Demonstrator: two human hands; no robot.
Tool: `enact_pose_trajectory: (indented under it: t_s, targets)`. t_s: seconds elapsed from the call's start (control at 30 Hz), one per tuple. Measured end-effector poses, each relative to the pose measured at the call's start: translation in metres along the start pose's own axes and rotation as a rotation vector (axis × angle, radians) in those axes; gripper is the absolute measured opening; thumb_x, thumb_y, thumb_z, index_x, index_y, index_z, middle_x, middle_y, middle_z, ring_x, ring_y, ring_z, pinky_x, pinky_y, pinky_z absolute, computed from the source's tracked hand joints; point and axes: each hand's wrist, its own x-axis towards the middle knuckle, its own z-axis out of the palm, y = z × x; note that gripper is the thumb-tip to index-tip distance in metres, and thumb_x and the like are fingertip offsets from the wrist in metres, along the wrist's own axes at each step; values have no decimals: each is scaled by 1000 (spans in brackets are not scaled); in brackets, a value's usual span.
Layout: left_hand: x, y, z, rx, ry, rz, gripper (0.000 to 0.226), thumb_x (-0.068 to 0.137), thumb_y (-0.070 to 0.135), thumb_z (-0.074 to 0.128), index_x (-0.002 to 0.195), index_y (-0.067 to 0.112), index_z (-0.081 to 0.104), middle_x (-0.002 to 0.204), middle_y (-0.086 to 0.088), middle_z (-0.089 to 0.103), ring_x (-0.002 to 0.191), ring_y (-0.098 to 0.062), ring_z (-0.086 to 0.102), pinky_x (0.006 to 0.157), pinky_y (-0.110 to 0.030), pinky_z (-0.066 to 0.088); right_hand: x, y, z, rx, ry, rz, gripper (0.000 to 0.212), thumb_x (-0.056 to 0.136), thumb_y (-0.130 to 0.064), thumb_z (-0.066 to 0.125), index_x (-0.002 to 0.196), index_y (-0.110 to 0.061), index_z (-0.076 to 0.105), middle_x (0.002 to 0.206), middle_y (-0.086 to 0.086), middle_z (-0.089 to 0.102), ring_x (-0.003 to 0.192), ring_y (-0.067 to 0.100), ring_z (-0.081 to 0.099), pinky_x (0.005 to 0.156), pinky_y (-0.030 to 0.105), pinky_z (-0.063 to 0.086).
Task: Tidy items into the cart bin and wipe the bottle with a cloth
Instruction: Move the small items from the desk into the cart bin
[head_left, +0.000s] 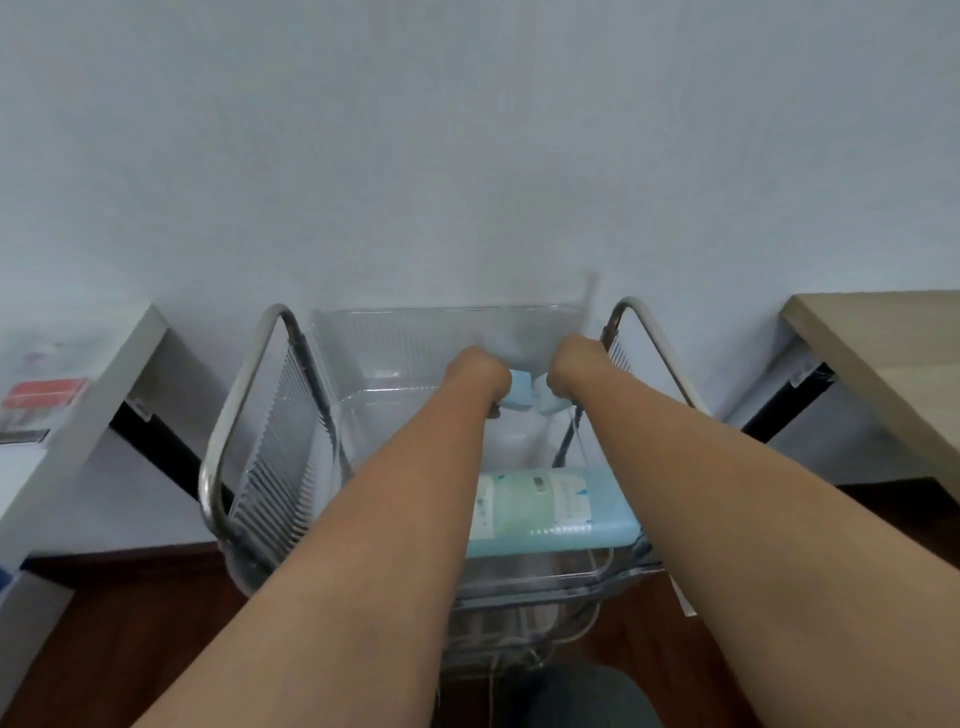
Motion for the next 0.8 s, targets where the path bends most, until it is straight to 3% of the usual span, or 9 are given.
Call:
enact_pose_trajectory:
  t_s: [0.1, 0.17, 0.23, 0.43, 0.5, 0.57, 0.67, 0.8]
  targets:
    - [-3, 2, 3, 54, 41, 24, 21, 87, -2, 60, 107, -4, 64, 108, -20, 68, 87, -35, 72, 58, -38, 59, 7, 2, 10, 37, 72, 12, 24, 92, -8, 50, 112, 0, 59, 119, 13, 61, 109, 28, 62, 78, 28, 46]
    - [-6, 1, 3, 136, 59, 46, 19, 87, 1, 61, 105, 0, 65, 109, -15, 69, 88, -31, 72, 37, -28, 47, 9, 2, 14, 86, 85, 43, 23, 91, -6, 52, 112, 0, 58, 117, 14, 63, 107, 29, 62, 75, 28, 45]
    - [-5, -2, 3, 221, 76, 68, 16, 87, 3, 61, 102, 3, 67, 105, -12, 72, 86, -26, 73, 28, -23, 36, 11, 1, 17, 147, 107, 71, 24, 90, -4, 53, 113, 1, 57, 115, 16, 64, 107, 30, 62, 77, 30, 47]
    - [-1, -5, 9, 324, 154, 119, 19, 79, 4, 64, 98, 6, 68, 105, -10, 72, 95, -24, 69, 44, -24, 39, 17, 0, 24, 256, 135, 109, 20, 89, -1, 51, 107, 0, 59, 112, 17, 64, 102, 30, 63, 69, 29, 42]
    - [3, -6, 10, 292, 162, 115, 6, 79, 5, 62, 84, 9, 62, 104, -11, 71, 94, -25, 69, 56, -26, 44, 18, 1, 24, 268, 141, 103, 21, 89, -1, 52, 107, 0, 61, 112, 17, 65, 103, 31, 63, 69, 30, 43]
    - [4, -6, 11, 285, 178, 107, 6, 78, 6, 62, 75, 9, 58, 102, -11, 72, 93, -25, 70, 59, -27, 44, 19, 2, 22, 261, 146, 96, 24, 88, 0, 53, 109, -2, 63, 113, 17, 65, 104, 31, 63, 72, 31, 46]
    - [5, -7, 12, 284, 203, 110, 14, 76, 5, 67, 90, 7, 68, 103, -9, 72, 94, -23, 69, 61, -26, 45, 19, 2, 21, 252, 123, 93, 25, 86, 3, 53, 108, -1, 66, 114, 17, 64, 105, 32, 62, 76, 34, 47]
    - [6, -9, 14, 287, 230, 107, 22, 76, 5, 70, 98, 7, 68, 108, -10, 70, 98, -25, 68, 65, -26, 46, 19, 1, 25, 233, 148, 88, 27, 85, 7, 52, 107, 1, 65, 115, 17, 63, 107, 33, 61, 82, 37, 49]
